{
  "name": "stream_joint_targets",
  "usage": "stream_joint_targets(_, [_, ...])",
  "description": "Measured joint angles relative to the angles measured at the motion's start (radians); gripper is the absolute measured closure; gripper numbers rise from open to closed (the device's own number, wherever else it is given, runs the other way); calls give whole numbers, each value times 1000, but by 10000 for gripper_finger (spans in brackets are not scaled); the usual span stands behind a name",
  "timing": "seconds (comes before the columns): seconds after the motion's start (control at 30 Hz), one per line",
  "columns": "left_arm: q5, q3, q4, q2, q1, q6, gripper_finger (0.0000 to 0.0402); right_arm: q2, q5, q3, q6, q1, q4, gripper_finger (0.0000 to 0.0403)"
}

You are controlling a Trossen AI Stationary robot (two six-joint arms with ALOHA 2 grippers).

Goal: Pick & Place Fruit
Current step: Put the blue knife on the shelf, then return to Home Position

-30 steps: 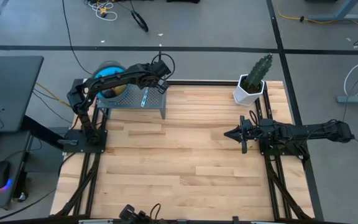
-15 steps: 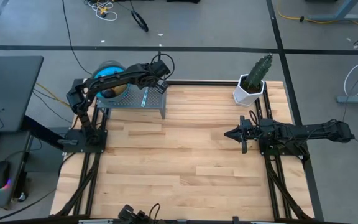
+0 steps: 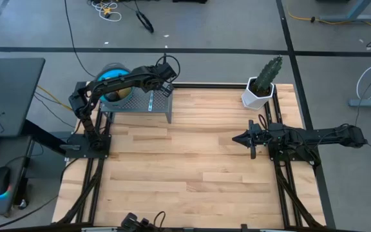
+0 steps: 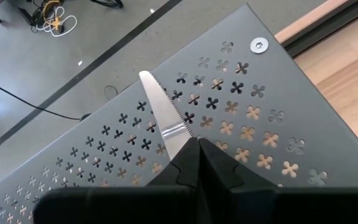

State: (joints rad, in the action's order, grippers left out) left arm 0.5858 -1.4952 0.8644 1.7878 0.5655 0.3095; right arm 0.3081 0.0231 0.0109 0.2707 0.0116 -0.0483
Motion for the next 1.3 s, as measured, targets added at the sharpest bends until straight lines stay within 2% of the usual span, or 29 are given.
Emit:
stream_joint_targets(0.43, [-3, 0, 11, -13, -17, -27, 390, 0, 0, 0, 0, 0, 0, 390])
stream_joint_targets(0.67, [-27, 0, 6, -89, -43, -29, 396, 0, 1, 0, 2, 0, -2, 390])
stream_joint_targets(0.9, [-2, 0, 16, -204, -88, -29, 396, 0, 1, 0, 13, 0, -6, 390])
stream_joint_targets(1.13, [22, 16, 6, -331, -224, -26, 394, 0, 1, 0, 13, 0, -1, 390])
stream_joint_targets(1.3, [71, 104, -61, -421, -371, -13, 397, 0, 7, 0, 2, 0, 0, 390])
